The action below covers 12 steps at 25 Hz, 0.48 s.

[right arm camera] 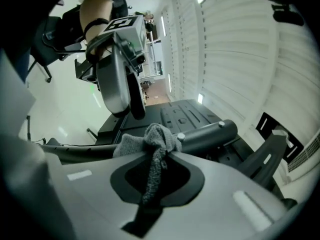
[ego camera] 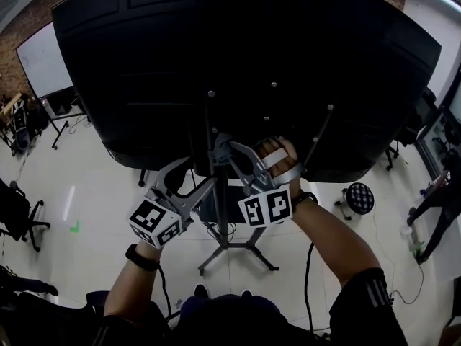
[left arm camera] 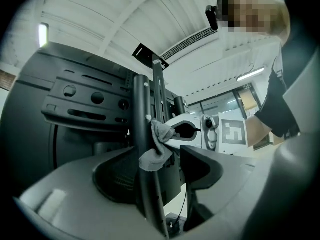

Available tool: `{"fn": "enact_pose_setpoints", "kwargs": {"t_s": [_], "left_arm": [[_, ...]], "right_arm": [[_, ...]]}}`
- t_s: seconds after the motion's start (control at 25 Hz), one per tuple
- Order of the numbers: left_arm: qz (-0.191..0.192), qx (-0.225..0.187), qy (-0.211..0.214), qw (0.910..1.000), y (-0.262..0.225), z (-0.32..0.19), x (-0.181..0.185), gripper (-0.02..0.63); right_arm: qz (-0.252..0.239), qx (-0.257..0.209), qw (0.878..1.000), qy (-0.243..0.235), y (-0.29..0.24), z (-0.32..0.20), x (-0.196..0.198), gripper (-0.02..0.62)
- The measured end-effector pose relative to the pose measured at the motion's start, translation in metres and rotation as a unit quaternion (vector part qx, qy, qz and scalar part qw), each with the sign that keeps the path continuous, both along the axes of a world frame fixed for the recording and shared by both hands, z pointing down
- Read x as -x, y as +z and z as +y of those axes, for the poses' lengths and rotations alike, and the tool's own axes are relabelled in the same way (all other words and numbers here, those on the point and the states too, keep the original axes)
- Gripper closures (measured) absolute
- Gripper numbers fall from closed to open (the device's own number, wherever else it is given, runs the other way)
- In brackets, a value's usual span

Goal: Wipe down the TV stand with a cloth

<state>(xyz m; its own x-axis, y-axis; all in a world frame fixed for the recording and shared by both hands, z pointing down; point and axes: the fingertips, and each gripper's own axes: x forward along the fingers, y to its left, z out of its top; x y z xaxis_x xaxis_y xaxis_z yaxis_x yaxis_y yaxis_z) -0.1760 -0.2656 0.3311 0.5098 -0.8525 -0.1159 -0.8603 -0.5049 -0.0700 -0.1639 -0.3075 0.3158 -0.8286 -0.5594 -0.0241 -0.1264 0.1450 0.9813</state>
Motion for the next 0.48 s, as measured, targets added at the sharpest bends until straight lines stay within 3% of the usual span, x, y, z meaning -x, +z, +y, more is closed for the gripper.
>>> {"fn": "enact_pose_setpoints", "kwargs": {"t_s": [0.48], "left_arm": [[0.009,0.05,-0.077,0.9958,0.064,0.013,-0.015,0.324]], "right_arm": [[0.052,-0.006,0.997,-0.062,0.057,0.011,0.001,0.575]]}}
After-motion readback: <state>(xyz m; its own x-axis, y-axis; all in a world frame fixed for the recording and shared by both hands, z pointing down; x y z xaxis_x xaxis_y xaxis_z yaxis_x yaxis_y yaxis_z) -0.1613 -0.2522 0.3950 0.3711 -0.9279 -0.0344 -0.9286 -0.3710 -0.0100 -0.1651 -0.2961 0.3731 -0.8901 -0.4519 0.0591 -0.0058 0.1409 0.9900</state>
